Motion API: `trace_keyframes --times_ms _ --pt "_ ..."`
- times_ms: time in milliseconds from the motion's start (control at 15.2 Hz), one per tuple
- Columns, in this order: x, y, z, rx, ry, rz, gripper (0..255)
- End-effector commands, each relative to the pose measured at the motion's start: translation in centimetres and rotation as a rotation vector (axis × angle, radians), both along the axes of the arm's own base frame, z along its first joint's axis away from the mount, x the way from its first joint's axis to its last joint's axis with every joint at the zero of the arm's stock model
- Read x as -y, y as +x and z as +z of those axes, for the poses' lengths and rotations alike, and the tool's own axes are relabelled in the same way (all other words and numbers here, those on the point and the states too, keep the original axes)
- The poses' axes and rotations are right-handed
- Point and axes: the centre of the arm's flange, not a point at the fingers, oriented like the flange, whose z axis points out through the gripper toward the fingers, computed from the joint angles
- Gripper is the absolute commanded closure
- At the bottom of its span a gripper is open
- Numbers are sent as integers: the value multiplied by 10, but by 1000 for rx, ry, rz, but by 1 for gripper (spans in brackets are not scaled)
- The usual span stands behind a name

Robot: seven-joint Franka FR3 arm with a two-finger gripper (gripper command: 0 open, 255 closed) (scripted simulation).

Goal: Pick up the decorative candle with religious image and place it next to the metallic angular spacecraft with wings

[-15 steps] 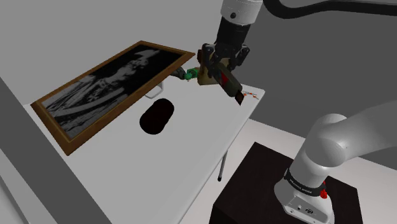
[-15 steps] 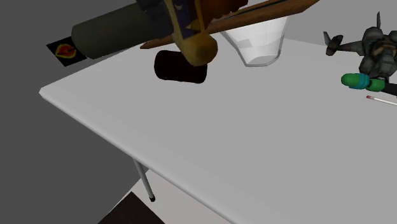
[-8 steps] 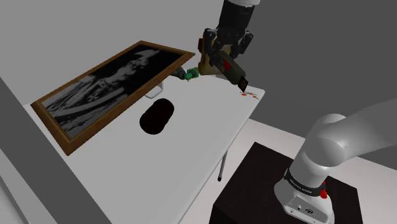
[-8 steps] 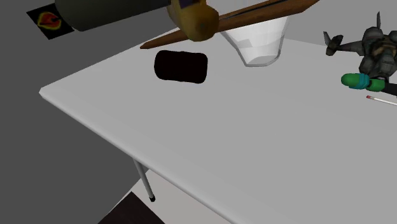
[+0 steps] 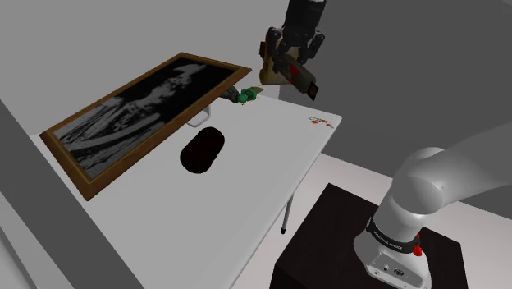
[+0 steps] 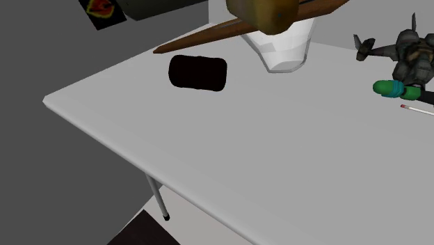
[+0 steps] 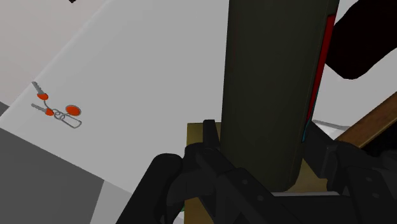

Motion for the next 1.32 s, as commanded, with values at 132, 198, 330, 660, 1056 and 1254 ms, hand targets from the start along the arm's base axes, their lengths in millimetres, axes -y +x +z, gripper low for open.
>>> trace_keyframes --times_ms 132,198,330,660,1056,1254 --pt "51 18 0 2 0 1 255" --pt "63 23 0 2 0 1 255" --pt "87 34 0 2 0 1 255" --pt "148 60 0 2 0 1 255" --pt "220 92 0 2 0 1 255" --pt "257 108 0 2 0 1 255"
